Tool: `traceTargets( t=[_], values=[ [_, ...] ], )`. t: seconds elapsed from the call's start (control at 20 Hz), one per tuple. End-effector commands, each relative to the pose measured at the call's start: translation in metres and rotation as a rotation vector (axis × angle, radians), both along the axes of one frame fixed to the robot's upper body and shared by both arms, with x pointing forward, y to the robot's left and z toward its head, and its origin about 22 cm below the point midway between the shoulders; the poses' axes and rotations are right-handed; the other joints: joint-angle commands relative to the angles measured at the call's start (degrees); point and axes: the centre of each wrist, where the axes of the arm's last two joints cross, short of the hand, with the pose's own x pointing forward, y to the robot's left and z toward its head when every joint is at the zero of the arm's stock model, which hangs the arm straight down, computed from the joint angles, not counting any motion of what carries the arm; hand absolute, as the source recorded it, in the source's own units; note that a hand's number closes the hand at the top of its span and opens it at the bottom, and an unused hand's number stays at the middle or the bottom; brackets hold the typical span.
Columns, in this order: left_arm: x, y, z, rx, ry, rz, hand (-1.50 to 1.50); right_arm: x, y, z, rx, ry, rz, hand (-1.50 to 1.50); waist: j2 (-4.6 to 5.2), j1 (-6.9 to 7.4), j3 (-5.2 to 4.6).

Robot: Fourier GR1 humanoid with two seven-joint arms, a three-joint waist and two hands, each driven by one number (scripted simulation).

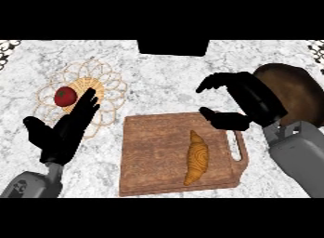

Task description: Pick the croissant from the cutting board and place it in the pan

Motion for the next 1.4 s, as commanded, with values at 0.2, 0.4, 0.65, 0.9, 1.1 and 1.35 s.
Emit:
traceTargets(
  t=[0.2, 0.4, 0.65, 0.9, 1.1, 1.35],
  values=[
    [-0.007, -0.02, -0.016, -0.105, 0.072, -0.091, 0.0, -0.03, 0.106, -0.048, -0.173, -0.269, 0.148, -1.5, 0.11, -1.5, 0.73],
    [-0.009, -0.02, -0.016, -0.087, 0.072, -0.081, 0.0, -0.033, 0.117, -0.065, -0.606, -0.078, 0.09, -1.5, -0.31, -1.45, 0.49],
    [-0.006, -0.03, -0.015, -0.099, 0.07, -0.092, 0.0, -0.035, 0.145, -0.081, -1.092, -0.02, 0.001, -1.5, -0.5, -1.07, 0.27],
    [-0.018, -0.018, -0.024, -0.091, 0.101, -0.089, 0.0, -0.059, 0.209, -0.08, -1.337, 0.105, -0.048, -1.5, -0.51, -1.06, 0.51],
    [-0.009, -0.026, -0.017, -0.088, 0.077, -0.091, 0.0, -0.055, 0.203, -0.107, -1.539, 0.256, -0.071, -1.5, -0.3, -1.1, 0.58],
    [-0.005, -0.025, -0.01, -0.098, 0.063, -0.1, 0.0, -0.064, 0.199, -0.12, -1.581, 0.307, -0.134, -1.5, -0.3, -0.32, 0.65]
  ],
)
